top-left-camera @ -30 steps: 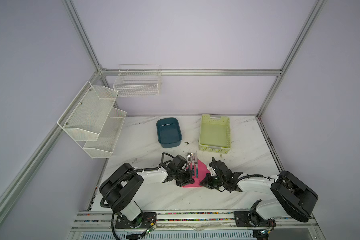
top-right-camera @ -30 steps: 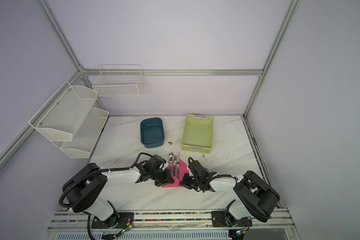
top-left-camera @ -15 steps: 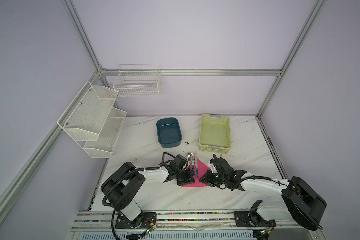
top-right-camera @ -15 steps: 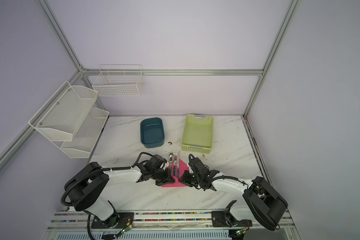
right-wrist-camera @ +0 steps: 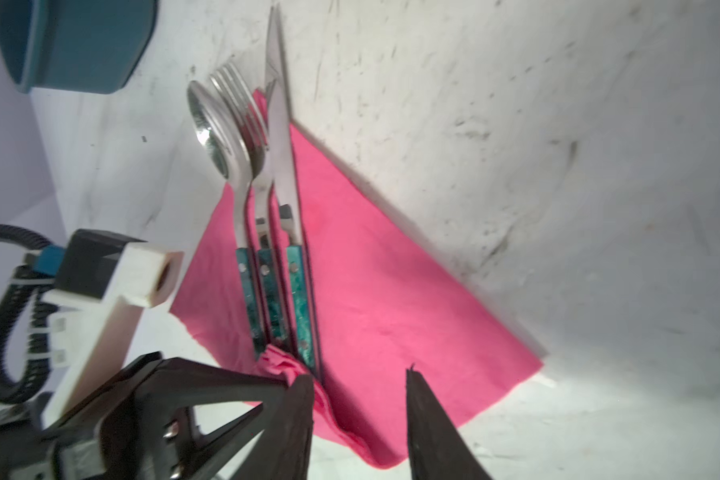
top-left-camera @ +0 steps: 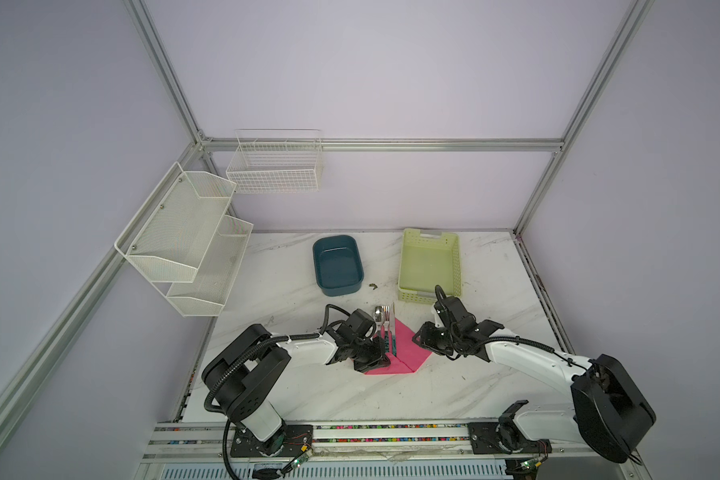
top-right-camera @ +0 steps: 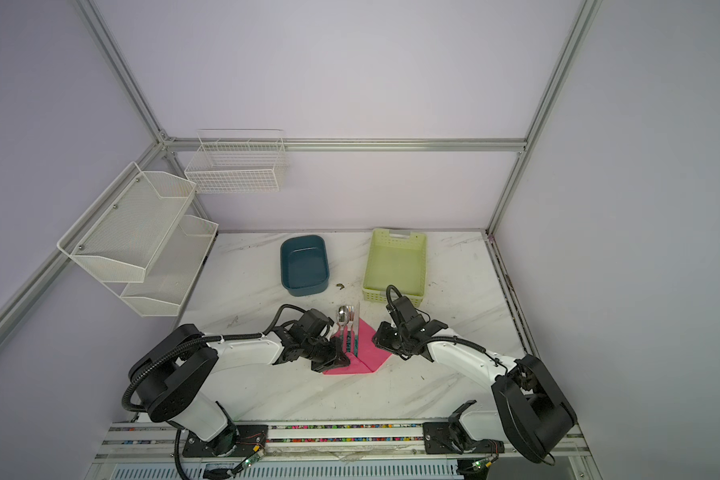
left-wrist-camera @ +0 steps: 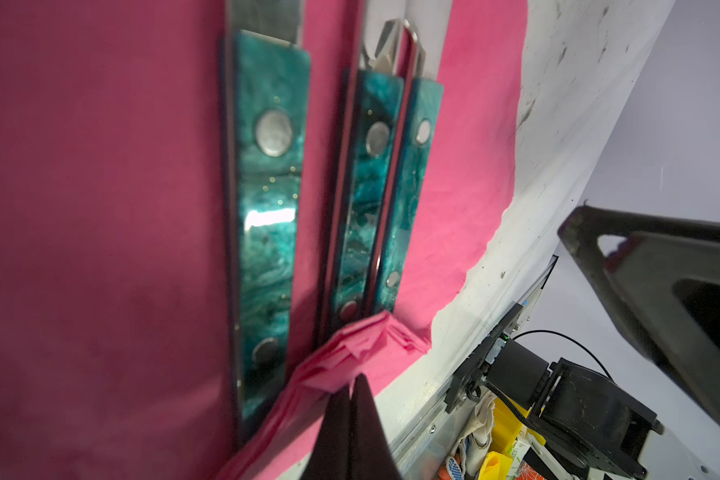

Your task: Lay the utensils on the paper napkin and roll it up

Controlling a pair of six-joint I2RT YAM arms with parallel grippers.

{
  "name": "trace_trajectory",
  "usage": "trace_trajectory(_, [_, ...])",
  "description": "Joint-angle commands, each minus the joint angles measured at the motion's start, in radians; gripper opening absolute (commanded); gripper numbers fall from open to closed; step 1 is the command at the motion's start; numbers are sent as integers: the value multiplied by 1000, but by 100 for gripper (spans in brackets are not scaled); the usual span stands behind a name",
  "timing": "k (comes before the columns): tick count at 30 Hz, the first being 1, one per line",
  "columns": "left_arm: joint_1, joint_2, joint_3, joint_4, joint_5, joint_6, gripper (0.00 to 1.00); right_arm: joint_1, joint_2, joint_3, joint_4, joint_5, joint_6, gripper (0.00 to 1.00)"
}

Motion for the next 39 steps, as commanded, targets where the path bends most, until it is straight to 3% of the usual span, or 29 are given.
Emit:
trace_trajectory(1, [5, 12, 61, -6, -5, 16, 0, -10, 28, 25, -117, 95, -65, 44])
trace_trajectory(9, [7, 11, 59, -8, 2, 19, 0, -20, 118, 40, -142, 140, -105, 60])
trace_trajectory(13, [8, 11, 58, -8, 1, 19, 0, -21, 144, 42, -136, 132, -120, 61])
trace_trajectory(30, [10, 16, 70, -16, 10, 25, 0, -23, 55, 7, 122, -256, -114, 57])
trace_trajectory(33, [10, 15, 71, -17, 11, 25, 0, -22, 50, 2, 119, -236, -104, 57])
trace_trajectory(36, [10, 13, 69, -20, 9, 25, 0, -23, 18, 20, 21, -76, -80, 57])
trace_trajectory(39, [10, 11, 67, -20, 7, 25, 0, -25, 29, 23, -22, -12, -88, 57])
